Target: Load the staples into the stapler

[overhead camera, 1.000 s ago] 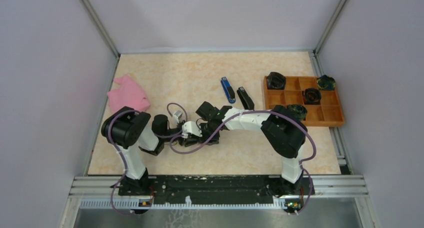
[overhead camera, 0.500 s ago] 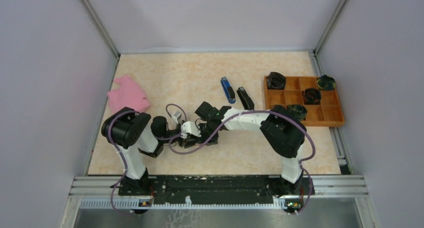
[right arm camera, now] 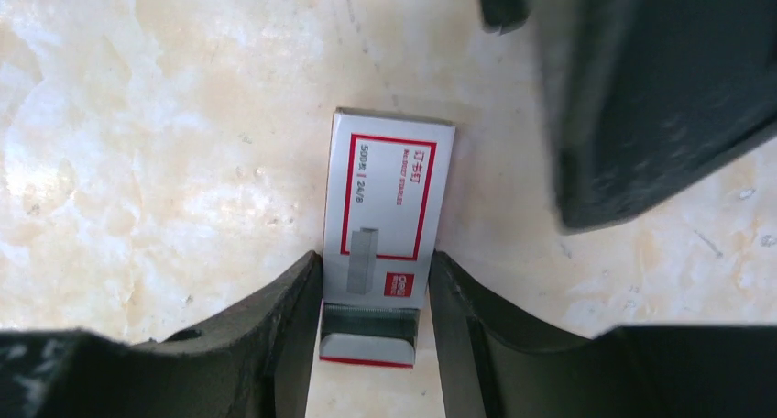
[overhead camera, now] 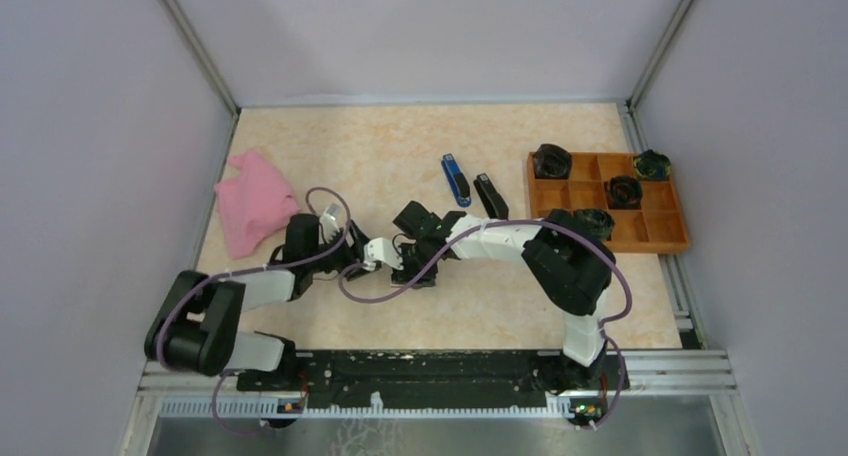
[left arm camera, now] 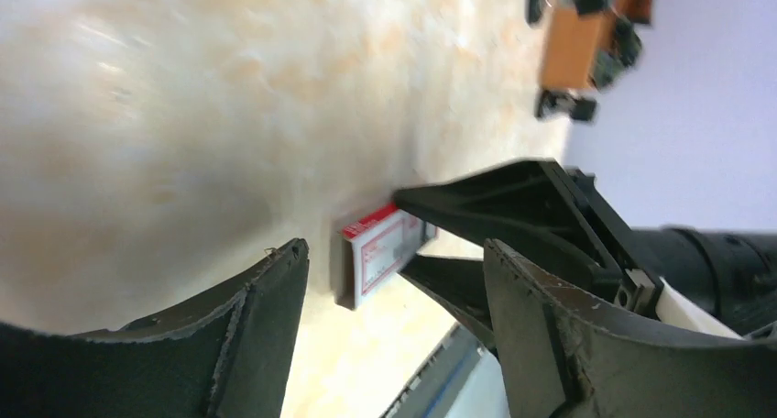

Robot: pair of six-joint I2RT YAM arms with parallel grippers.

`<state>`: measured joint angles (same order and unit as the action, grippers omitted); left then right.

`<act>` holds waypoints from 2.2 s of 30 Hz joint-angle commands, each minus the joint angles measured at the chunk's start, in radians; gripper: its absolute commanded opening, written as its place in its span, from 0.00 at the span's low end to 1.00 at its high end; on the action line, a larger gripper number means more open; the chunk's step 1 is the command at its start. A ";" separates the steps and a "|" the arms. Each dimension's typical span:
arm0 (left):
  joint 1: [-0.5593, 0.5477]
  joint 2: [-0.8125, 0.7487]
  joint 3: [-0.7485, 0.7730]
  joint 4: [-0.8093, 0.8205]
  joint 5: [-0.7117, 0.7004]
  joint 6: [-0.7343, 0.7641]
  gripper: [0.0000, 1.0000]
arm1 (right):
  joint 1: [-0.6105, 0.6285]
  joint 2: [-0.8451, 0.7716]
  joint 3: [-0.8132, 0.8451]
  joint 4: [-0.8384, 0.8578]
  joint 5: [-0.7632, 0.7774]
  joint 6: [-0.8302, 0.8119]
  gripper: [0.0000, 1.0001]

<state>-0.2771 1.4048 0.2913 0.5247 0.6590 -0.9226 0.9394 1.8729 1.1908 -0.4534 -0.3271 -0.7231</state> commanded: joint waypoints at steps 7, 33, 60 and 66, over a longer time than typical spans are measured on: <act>0.020 -0.262 0.259 -0.846 -0.550 0.125 0.99 | -0.005 0.052 0.024 0.146 0.059 0.135 0.45; -0.040 -0.136 0.422 -1.005 -0.521 -0.017 0.97 | -0.060 -0.150 -0.268 0.573 0.087 0.381 0.75; -0.198 0.207 0.612 -1.039 -0.585 -0.203 0.91 | -0.062 -0.076 -0.341 0.692 0.016 0.385 0.60; -0.221 0.240 0.627 -1.067 -0.583 -0.251 0.84 | -0.040 -0.076 -0.349 0.697 0.051 0.383 0.57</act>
<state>-0.4801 1.6089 0.9012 -0.4946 0.0994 -1.1149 0.8829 1.7813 0.8570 0.2165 -0.2989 -0.3393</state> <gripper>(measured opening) 0.851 0.580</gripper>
